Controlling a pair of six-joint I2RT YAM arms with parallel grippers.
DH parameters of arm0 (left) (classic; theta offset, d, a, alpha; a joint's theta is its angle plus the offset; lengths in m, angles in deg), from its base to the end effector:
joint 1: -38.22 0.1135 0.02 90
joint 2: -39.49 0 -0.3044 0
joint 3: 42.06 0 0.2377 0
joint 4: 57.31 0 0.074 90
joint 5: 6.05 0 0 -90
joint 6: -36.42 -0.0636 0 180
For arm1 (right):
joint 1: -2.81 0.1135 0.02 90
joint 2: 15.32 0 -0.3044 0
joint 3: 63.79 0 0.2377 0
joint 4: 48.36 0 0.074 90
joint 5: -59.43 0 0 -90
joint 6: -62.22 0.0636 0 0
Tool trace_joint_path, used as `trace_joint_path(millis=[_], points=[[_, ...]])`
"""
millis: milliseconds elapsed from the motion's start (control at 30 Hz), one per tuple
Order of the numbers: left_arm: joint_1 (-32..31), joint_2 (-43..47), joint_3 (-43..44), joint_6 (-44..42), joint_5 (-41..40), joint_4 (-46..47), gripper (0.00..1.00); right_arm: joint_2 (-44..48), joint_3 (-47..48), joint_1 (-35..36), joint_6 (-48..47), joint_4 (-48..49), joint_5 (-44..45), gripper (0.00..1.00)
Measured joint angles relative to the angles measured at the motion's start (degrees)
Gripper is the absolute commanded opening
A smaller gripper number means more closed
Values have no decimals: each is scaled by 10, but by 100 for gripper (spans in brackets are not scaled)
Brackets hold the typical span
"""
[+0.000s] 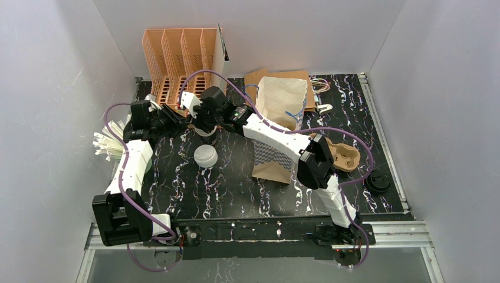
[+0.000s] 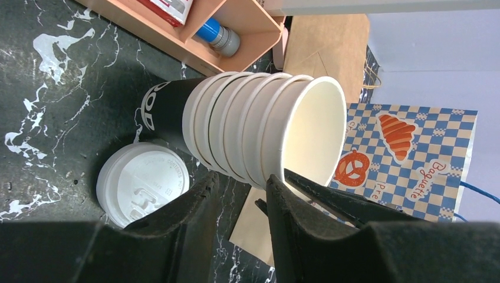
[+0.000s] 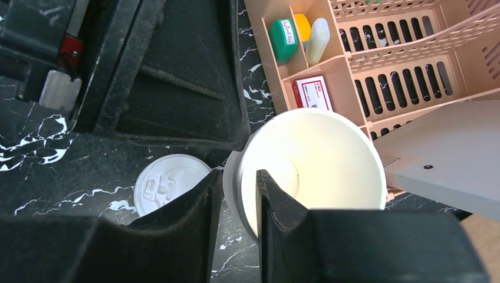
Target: Pack the takeout coffee
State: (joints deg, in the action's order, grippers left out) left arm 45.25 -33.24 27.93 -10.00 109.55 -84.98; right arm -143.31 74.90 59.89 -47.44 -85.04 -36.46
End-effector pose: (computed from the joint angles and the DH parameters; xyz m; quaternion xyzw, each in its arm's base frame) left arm 0.2816 0.0070 0.3263 -0.2622 0.8121 -0.3345 0.3998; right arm 0.3012 0.4773 0.3374 -0.5470 0.6470 0.2111 0.4874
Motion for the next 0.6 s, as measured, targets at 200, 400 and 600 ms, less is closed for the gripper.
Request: trace_joint_path(millis=[200,400,600], points=[[0,-5,-9,10,12,18,34,0,-1,0,0,2,1,38],[0,-11,-16,17,21,31,34,0,-1,0,0,4,1,29],[0,-17,-16,21,23,43,33,0,-1,0,1,9,1,20]])
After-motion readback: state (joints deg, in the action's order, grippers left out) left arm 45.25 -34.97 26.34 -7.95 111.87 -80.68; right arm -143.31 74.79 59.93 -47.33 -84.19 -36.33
